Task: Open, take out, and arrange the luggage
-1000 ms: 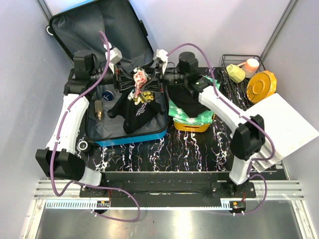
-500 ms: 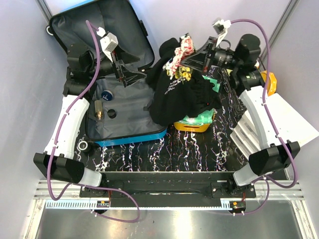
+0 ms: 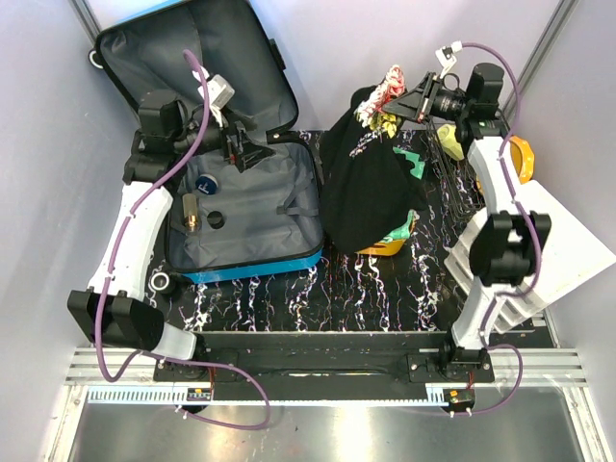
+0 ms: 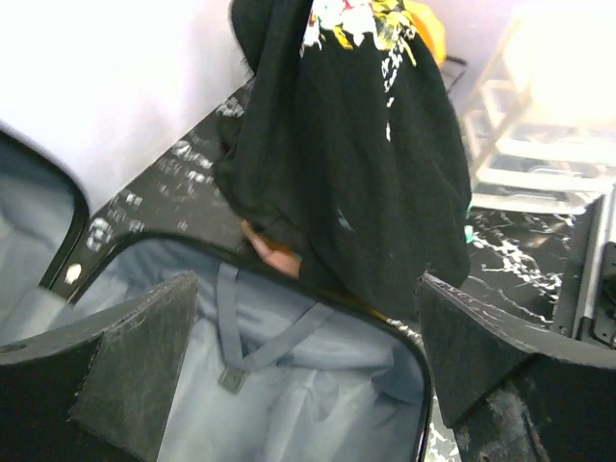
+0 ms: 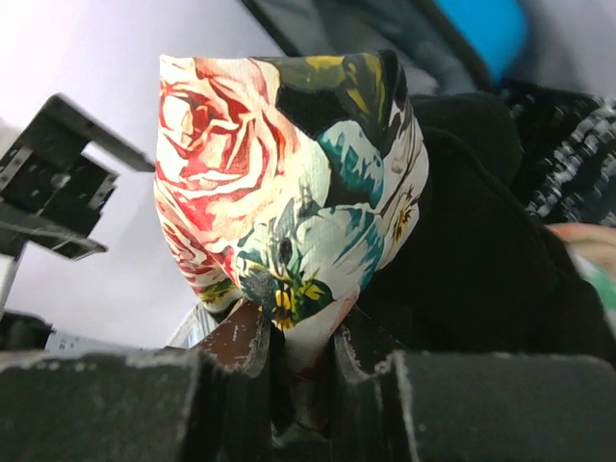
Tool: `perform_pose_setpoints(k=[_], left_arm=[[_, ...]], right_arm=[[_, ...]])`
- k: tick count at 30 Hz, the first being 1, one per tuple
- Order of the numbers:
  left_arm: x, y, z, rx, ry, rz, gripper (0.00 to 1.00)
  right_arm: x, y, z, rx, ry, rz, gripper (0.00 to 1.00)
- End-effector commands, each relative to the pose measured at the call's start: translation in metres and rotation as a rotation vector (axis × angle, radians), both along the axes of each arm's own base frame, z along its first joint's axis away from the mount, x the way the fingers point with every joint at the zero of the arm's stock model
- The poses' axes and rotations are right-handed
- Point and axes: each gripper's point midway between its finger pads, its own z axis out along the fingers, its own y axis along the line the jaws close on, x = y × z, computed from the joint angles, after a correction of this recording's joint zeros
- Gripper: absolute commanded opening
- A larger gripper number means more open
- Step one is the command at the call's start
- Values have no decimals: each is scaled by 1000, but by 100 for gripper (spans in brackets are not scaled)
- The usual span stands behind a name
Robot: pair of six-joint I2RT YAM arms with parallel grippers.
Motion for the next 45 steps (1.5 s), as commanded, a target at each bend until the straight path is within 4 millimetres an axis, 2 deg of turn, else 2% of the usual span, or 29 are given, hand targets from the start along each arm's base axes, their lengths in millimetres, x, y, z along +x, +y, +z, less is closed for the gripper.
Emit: perform_pose_setpoints(k=[1,2,3,4,6,7,9,10,12,14,15,19,23,26,27,28,30,31,32,34,35,36,38,39,40,41,42,44,45], left_arm=[[27,39,-38,53,95,163,98],[31,46,-52,63,141,190,98],[35,56,-57,66,159,214,97],[34,59,-67,75,193,219,97],[38,69,-80,108,207,255,97],[38,72,-91,121,230,265,96],[42,80,-102,150,242,308,97],[45,91,-111,157,264,344,97],[54,108,-122,160,309,419,99],[60,117,-127,142,355,455,99],[62,124,-129,134,373,471,99],[69,127,-139,122,430,458,99],[68,123,-143,111,441,433,99],[70,122,-142,104,433,424,99],[71,121,-142,104,433,422,99],[72,121,-141,100,432,424,99],[72,120,-141,99,432,418,99],[71,120,-141,99,430,419,99],[71,121,-141,101,427,421,99],[69,121,-140,106,421,425,99],[68,121,-139,111,411,422,99],[68,122,-140,114,409,423,99],[64,122,-139,120,403,427,99],[63,123,-140,121,404,429,99],[61,123,-139,123,398,430,99],[60,123,-140,124,399,429,99],[58,122,-142,125,402,427,99],[57,122,-142,127,399,423,99],[57,121,-143,125,400,421,99]], right_arm=[[44,-25,-11,-33,-6,-60,0],[62,-28,-37,-44,37,-69,0],[69,-31,-50,-56,71,-80,0],[81,-36,-51,-82,33,-109,0],[99,-45,-87,-117,111,-152,0],[112,-52,-98,-157,89,-180,10],[113,-56,-117,-209,151,-195,34],[120,-60,-114,-237,121,-220,58],[118,-65,-111,-267,131,-243,72],[117,-71,-90,-302,70,-291,94],[115,-73,-84,-316,50,-304,96],[97,-82,-32,-368,-72,-376,100],[87,-82,-3,-445,-183,-437,100],[74,-60,2,-462,-222,-378,100],[67,-35,-5,-486,-233,-328,100],[61,-24,-6,-491,-243,-298,100],[52,-2,-21,-522,-233,-241,100],[48,18,-36,-558,-242,-185,100],[44,26,-46,-579,-225,-158,100],[32,33,-91,-663,-126,-86,100],[25,32,-110,-695,-77,-56,100],[7,23,-152,-767,30,9,100],[-11,6,-185,-865,79,31,100],[-35,-8,-234,-947,152,91,100],[-46,-14,-230,-970,115,84,100],[-47,-18,-237,-985,83,72,100],[-61,-23,-254,-1009,105,101,100],[-62,-24,-240,-1005,71,77,100],[-54,-22,-222,-994,35,48,100]])
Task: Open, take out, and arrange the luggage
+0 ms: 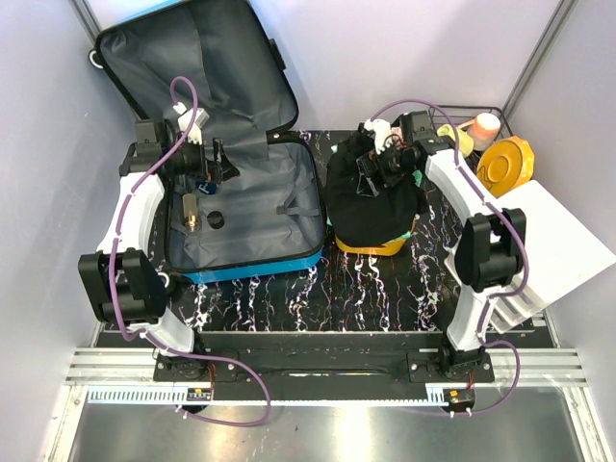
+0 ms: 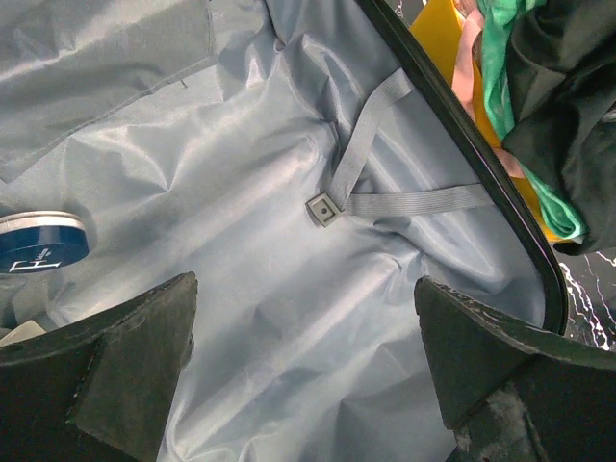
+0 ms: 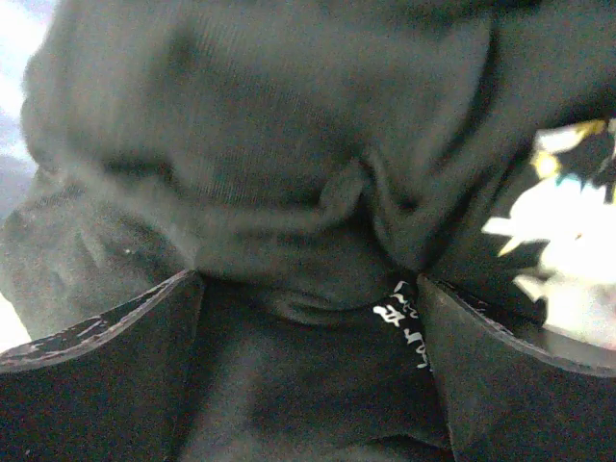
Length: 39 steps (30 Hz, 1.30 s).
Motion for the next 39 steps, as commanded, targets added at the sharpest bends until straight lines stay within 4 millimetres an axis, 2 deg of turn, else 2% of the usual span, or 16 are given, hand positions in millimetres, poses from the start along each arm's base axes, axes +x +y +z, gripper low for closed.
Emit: perform_pose_setpoints(k=[1,4,8,9,11,12,14,15,17,20,21,25,27,31,33,39], left_arm=[[-2,-3,27,2,-100,-22,99],[1,-5,29,-3,-102,-29,99],[1,-8,34,4,-119,-33,99],[0,-7,34,5,-117,-30,99],[-2,-7,33,2,-115,-28,99],[-4,-8,32,1,-112,-30,99],[-7,-9,30,-2,-103,-27,99],[-8,-9,29,-5,-99,-28,99],[-12,-11,30,-8,-97,-27,99],[-15,-11,31,-4,-102,-25,99],[-15,-11,28,-5,-94,-25,99],[-16,-10,29,0,-98,-17,99],[-16,-9,31,8,-110,-18,99],[-15,-5,28,31,-109,-9,99],[-14,-4,24,36,-100,-4,99],[-4,-2,22,26,-85,16,99]], right_arm=[[-22,-33,35,-128,-43,-45,100],[-21,-26,95,-69,-153,-39,100],[-69,-14,122,-49,-204,63,100],[-86,-13,103,-73,-178,117,100],[-118,-1,107,-83,-219,179,100],[-135,1,88,-107,-187,221,100],[-160,16,88,-108,-220,282,97],[-174,19,75,-108,-190,313,95],[-198,28,69,-103,-176,373,80],[-225,30,35,-132,-96,444,66],[-226,24,13,-178,-65,443,66],[-190,16,-26,-315,-110,401,63],[-156,14,-37,-380,-154,333,61],[-95,-1,-41,-398,-200,185,59],[-60,-8,-28,-399,-265,137,58],[33,-28,-23,-412,-351,51,56]])
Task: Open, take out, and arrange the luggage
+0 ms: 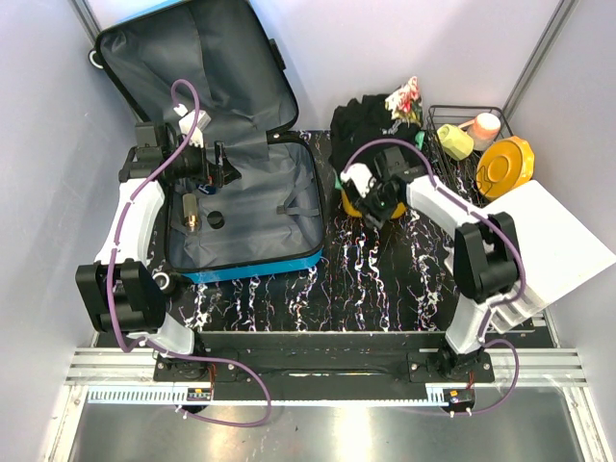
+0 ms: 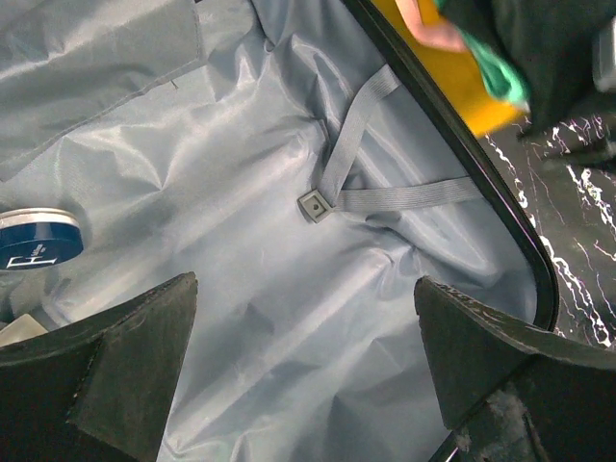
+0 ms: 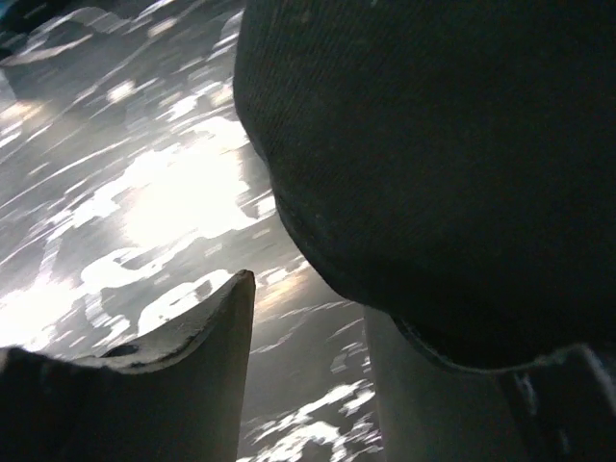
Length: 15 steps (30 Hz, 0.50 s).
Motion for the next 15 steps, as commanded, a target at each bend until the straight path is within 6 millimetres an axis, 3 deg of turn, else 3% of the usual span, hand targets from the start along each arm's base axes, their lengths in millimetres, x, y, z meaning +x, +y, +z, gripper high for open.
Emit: perform_pose_setpoints(k=[1,5,6,8,11,12,14,15], left_arm=[[13,5,11,13,-45,29,99],[22,8,12,12,-41,50,99],[24,10,10,14,-34,67,99],[26,13,8,22,-30,86,99],[28,16,8,27,-48,105,99],[28,16,9,20,-53,110,99],[23,12,16,16,-58,82,99],[19,9,17,25,-67,42,99]], right_arm=[[121,-22,42,-12,-331,-94,56],[160,-37,45,-29,-378,-128,55],[164,-39,38,-33,-368,-134,55],[167,-39,43,-14,-372,-136,55],[151,-26,56,65,-342,-103,58],[144,-23,73,98,-350,-95,60],[122,-13,86,166,-303,-76,63],[111,-11,109,194,-322,-65,65]])
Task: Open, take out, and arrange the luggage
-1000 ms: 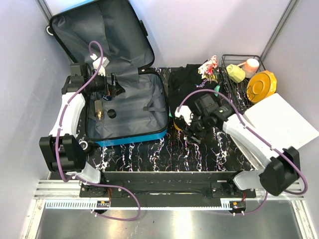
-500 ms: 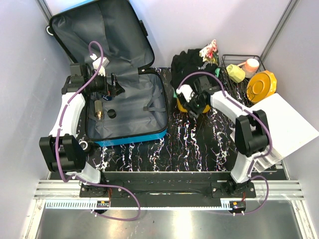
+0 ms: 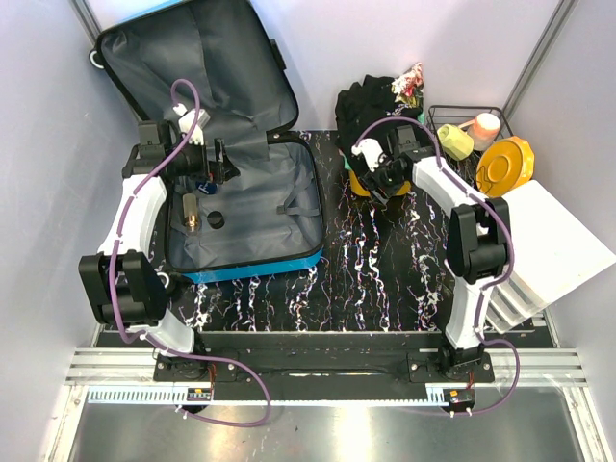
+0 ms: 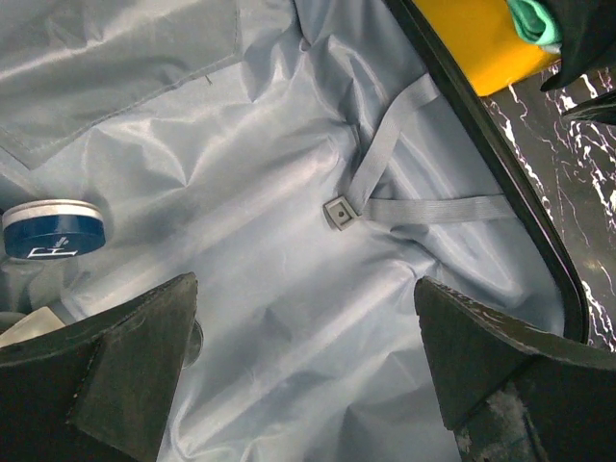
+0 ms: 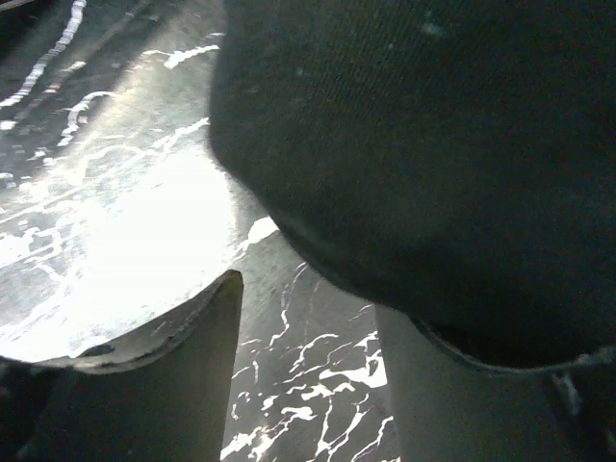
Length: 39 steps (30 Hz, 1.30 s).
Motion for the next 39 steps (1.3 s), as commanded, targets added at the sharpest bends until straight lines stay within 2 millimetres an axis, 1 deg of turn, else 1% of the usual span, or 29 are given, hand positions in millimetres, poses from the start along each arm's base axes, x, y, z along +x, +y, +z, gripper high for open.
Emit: perform_pose_setpoints(k=[1,2,3,4,5,6,7,9,10,11,12,13,14,15,16,17,19,21,23,24,25,26,27,28,29,31,34,36,39], left_arm=[[0,-2,32,19,-101,-42,99],[-1,-3,36,23,-107,-54,99],[-7,-4,36,37,-112,-88,99],[-11,-7,37,41,-116,-114,99],[-16,-9,38,44,-123,-141,99],[-26,-13,41,50,-138,-193,99],[-31,-17,42,57,-146,-214,99],[-42,-22,36,89,-156,-253,99],[-50,-29,41,105,-184,-281,99],[-56,-33,34,118,-178,-299,99],[-59,-35,33,139,-192,-315,99],[-65,-39,32,144,-200,-331,99],[-70,-48,31,143,-203,-361,99],[-72,-53,31,138,-206,-373,99],[-74,-57,28,128,-202,-382,99],[-72,-59,29,118,-211,-383,99],[-71,-63,26,87,-193,-391,99],[-69,-67,22,56,-165,-400,99],[-72,-69,22,34,-150,-402,99],[-76,-72,24,19,-156,-417,98],[-81,-73,17,10,-141,-421,98],[-80,-73,18,6,-161,-418,98],[-85,-75,21,-8,-168,-412,98],[-90,-74,13,-16,-151,-410,98],[-93,-75,13,-16,-156,-414,98],[-95,-70,10,4,-142,-378,98],[-103,-62,11,47,-130,-347,98],[-104,-56,10,57,-112,-295,98],[-114,-59,8,28,-88,-289,98]], right_arm=[[-9,19,109,182,-184,52,71],[-20,23,120,219,-170,60,75],[-33,24,146,244,-201,73,78],[-47,22,154,251,-179,72,85],[-58,24,168,277,-178,73,89],[-72,22,189,288,-204,82,92],[-88,18,191,281,-169,78,96],[-105,0,211,238,-199,17,96],[-120,-11,206,192,-155,-16,96],[-127,-31,211,121,-174,-81,95],[-136,-43,211,79,-161,-117,95],[-153,-55,204,34,-108,-149,95],[-163,-73,209,-3,-116,-208,94],[-173,-81,209,-18,-102,-235,93],[-188,-90,204,-47,-55,-261,93],[-199,-103,205,-75,-49,-309,93],[-216,-124,196,-128,5,-378,92],[-232,-140,185,-162,71,-437,89],[-244,-149,175,-205,112,-454,88],[-247,-154,171,-224,117,-462,87],[-252,-157,160,-255,145,-456,86],[-254,-163,159,-277,128,-469,86],[-249,-164,157,-276,110,-473,84],[-248,-165,152,-282,118,-477,82],[-243,-167,148,-301,125,-484,80],[-234,-175,140,-313,132,-519,74],[-220,-182,128,-314,131,-522,71],[-210,-193,128,-311,107,-555,68],[-199,-202,143,-271,45,-576,68]])
